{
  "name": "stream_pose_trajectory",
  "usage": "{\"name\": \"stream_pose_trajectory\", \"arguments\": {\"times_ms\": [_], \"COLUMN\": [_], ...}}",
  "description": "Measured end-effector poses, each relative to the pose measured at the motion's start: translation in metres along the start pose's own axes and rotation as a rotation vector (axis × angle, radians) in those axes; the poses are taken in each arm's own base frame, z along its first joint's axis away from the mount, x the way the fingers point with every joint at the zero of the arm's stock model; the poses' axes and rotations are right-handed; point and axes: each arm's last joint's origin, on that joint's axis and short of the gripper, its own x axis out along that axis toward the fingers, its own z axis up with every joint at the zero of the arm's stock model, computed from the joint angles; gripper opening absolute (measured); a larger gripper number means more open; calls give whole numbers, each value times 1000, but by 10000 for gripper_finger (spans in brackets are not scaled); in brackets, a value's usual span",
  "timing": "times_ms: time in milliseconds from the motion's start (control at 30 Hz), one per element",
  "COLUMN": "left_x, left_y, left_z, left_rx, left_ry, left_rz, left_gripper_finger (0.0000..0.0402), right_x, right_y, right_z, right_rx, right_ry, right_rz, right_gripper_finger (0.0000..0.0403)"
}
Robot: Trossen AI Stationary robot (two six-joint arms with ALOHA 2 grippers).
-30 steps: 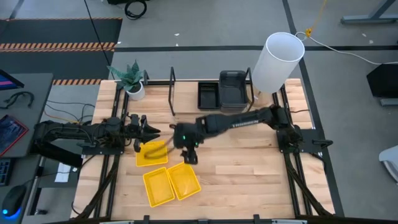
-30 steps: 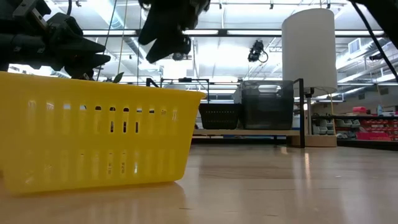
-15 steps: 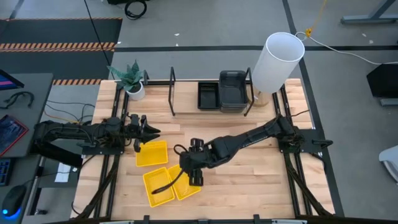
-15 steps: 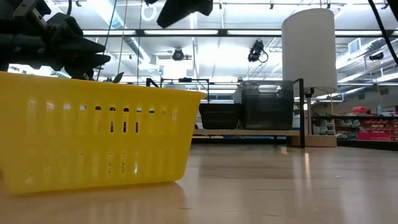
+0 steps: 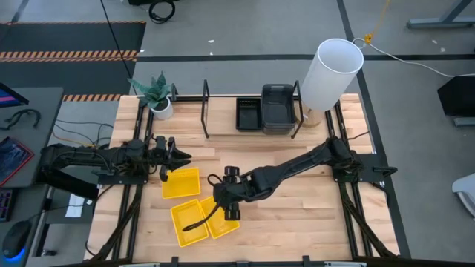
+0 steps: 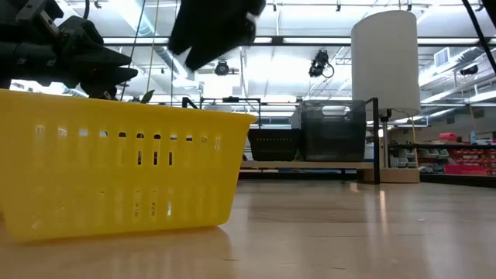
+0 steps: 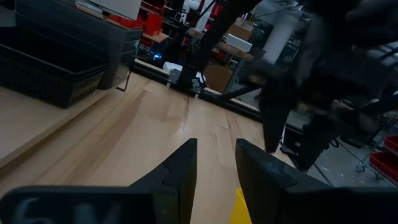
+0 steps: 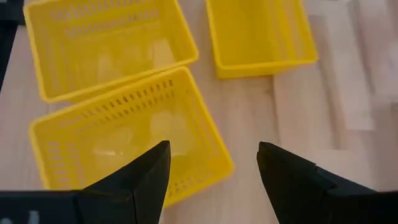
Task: Stack baskets on shelf by color
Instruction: Stack the bottom left yellow bin on top of the bottom right yellow bin
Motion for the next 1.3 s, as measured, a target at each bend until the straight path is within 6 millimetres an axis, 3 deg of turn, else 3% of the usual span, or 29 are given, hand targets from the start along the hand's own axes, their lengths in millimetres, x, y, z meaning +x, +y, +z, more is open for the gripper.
{"name": "stream_pose_trajectory", "arguments": {"times_ms": [133,300,433,767,933,1133,1300], "left_x": [0,0,0,0,0,0,0], "left_y": [0,0,0,0,0,0,0], "left_z": [0,0,0,0,0,0,0], "left_rx": [0,0,1,0,0,1,0], "left_ry": [0,0,0,0,0,1,0], "left_rz": [1,0,0,0,0,1,0], "left_gripper_finger": [117,117,117,117,117,117,117], "right_x": [18,25,31,19,26,66,75], "right_y": [-7,-23,-27,-8,-2,6,-1], "right_z": [-8,-3,9,28,23,1,-6], "right_rx": [-31,6,51,26,23,-9,-21], "right_ry": [-8,-56,-210,-462,-441,-307,-240], "right_rz": [5,36,108,145,102,82,62], "right_gripper_finger": [244,237,228,211,210,210,210]}}
